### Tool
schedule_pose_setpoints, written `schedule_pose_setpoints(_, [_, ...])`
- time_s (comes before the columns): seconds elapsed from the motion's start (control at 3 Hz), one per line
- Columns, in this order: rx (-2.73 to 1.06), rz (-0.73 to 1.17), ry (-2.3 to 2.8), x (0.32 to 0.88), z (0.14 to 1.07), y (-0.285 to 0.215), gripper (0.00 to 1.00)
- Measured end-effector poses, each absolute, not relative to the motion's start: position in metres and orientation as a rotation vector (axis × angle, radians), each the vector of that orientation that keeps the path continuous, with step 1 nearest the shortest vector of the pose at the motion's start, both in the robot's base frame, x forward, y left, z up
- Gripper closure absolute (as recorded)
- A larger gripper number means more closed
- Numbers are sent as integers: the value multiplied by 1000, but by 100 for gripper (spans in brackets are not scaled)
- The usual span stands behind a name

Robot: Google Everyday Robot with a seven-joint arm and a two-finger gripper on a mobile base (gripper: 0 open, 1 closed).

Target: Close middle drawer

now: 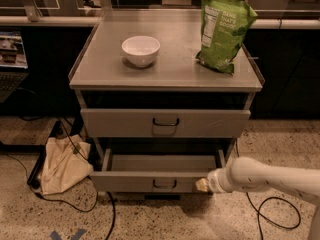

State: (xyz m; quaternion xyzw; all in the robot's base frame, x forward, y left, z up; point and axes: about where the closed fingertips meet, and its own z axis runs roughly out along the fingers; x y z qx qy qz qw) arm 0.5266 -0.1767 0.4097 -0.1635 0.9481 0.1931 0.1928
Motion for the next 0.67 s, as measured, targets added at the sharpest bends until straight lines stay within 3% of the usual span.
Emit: schedule_pose_setpoints(0.67, [-537, 571, 2617, 548, 422, -156, 100])
